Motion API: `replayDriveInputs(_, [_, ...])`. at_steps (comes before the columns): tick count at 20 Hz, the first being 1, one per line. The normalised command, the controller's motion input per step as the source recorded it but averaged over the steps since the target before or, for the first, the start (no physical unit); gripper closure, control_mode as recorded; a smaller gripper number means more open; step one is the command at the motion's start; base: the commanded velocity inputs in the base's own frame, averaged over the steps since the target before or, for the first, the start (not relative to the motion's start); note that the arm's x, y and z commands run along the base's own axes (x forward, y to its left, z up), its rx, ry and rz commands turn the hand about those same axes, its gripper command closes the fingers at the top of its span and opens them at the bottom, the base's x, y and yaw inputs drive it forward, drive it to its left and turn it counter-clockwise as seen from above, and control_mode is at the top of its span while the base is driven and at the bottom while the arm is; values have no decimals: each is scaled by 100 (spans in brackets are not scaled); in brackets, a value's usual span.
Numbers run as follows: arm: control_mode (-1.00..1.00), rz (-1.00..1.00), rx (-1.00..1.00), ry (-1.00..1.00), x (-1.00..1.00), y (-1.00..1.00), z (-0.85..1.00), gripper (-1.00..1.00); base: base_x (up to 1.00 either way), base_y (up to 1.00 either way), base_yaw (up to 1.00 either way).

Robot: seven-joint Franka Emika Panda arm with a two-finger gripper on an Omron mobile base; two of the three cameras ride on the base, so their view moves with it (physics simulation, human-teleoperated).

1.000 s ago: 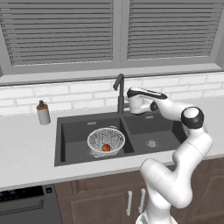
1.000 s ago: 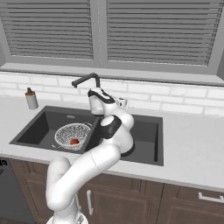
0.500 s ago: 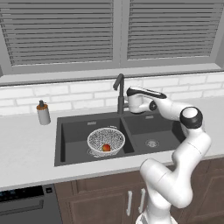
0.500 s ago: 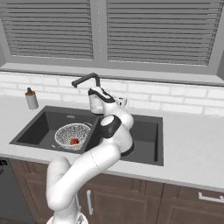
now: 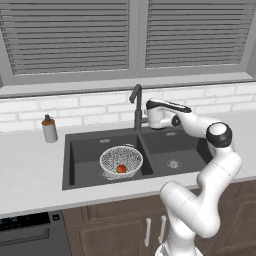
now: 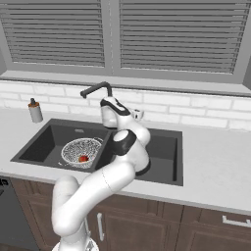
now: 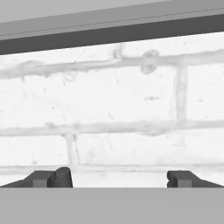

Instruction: Put the colander in the sink, put the apple in the colander, and turn on the sink faucet and pour water over the colander.

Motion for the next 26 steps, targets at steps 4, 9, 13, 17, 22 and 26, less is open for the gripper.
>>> replayDriveInputs(4, [-100,0,0,0,0,-13,0,-100,0,0,0])
replayDriveInputs(9, [-100,0,0,0,0,-7,0,-100,0,0,0])
replayDriveInputs(13, [-100,1,0,0,0,-26,0,-100,0,0,0])
replayDriveInputs(17, [-100,0,0,0,0,-51,0,-100,0,0,0])
replayDriveInputs(22, [-100,0,0,0,0,-69,0,-100,0,0,0])
replayDriveInputs(26, [-100,0,0,0,0,-73,0,-100,0,0,0])
